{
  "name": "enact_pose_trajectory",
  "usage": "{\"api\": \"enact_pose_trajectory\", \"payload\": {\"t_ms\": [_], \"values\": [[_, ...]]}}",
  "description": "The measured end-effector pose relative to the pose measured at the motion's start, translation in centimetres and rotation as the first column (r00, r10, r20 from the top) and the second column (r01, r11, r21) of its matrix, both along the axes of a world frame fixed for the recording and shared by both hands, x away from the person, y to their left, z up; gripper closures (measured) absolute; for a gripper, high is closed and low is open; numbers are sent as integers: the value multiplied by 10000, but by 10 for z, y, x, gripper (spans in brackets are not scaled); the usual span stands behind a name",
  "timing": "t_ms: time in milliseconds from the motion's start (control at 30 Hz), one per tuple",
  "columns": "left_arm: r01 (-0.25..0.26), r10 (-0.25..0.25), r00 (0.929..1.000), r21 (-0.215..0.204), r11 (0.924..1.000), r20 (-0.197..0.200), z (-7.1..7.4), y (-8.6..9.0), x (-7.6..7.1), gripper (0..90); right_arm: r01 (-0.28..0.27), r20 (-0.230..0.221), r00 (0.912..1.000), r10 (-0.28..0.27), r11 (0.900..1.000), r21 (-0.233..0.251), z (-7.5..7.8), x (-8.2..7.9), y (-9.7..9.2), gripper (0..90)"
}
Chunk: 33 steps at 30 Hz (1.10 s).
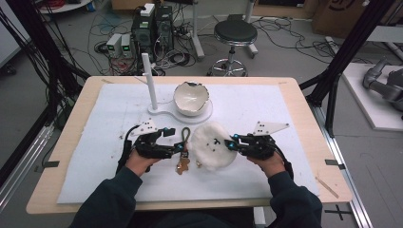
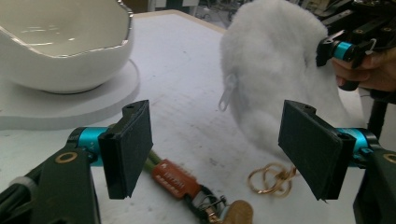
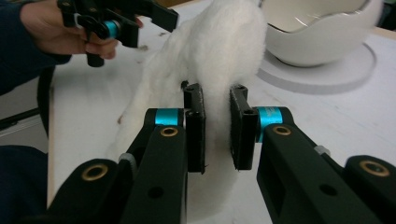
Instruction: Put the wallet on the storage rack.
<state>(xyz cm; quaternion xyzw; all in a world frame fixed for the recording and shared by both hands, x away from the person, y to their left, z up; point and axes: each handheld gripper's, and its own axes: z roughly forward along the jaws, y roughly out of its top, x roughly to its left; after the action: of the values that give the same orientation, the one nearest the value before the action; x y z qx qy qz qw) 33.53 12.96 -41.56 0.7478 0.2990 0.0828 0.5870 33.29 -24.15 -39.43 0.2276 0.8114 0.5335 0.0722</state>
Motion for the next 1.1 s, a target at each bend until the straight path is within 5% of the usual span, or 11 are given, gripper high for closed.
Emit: {"api": "enact_pose_trajectory", "payload": {"t_ms": [300,400,533,700,800,900,1000,1100], "values": [[792,-790,9962,25,9969,-376,-5,-22,-3,226,-940,233,9953,942,9955,-79,3,-4,23,796],[1245,-1246,9917,-35,9922,-334,-5,-24,-5,478,-1034,184,9944,1037,9945,-158,2,-4,26,796],[1327,-1334,9901,-183,9910,-440,-4,-22,-6,687,-896,125,9959,897,9959,-122,2,-3,24,794],[1169,-1171,9931,-267,9928,-49,0,-21,-8,746,-446,130,9989,447,9990,-29,1,-2,24,719],[909,-905,9958,-299,9954,145,2,-17,-8,750,440,-110,9990,-439,9990,109,-2,0,20,494],[467,-429,9980,-822,9955,463,5,-10,-8,751,815,-490,9955,-806,9966,156,-7,4,17,422],[292,-165,9964,-1529,9878,834,9,-4,-9,750,358,-1222,9919,-361,9993,-50,-14,6,24,389],[462,-327,9957,-1572,9865,872,9,-6,-10,749,-110,-1630,9866,50,9993,-360,-20,6,34,424]]}}
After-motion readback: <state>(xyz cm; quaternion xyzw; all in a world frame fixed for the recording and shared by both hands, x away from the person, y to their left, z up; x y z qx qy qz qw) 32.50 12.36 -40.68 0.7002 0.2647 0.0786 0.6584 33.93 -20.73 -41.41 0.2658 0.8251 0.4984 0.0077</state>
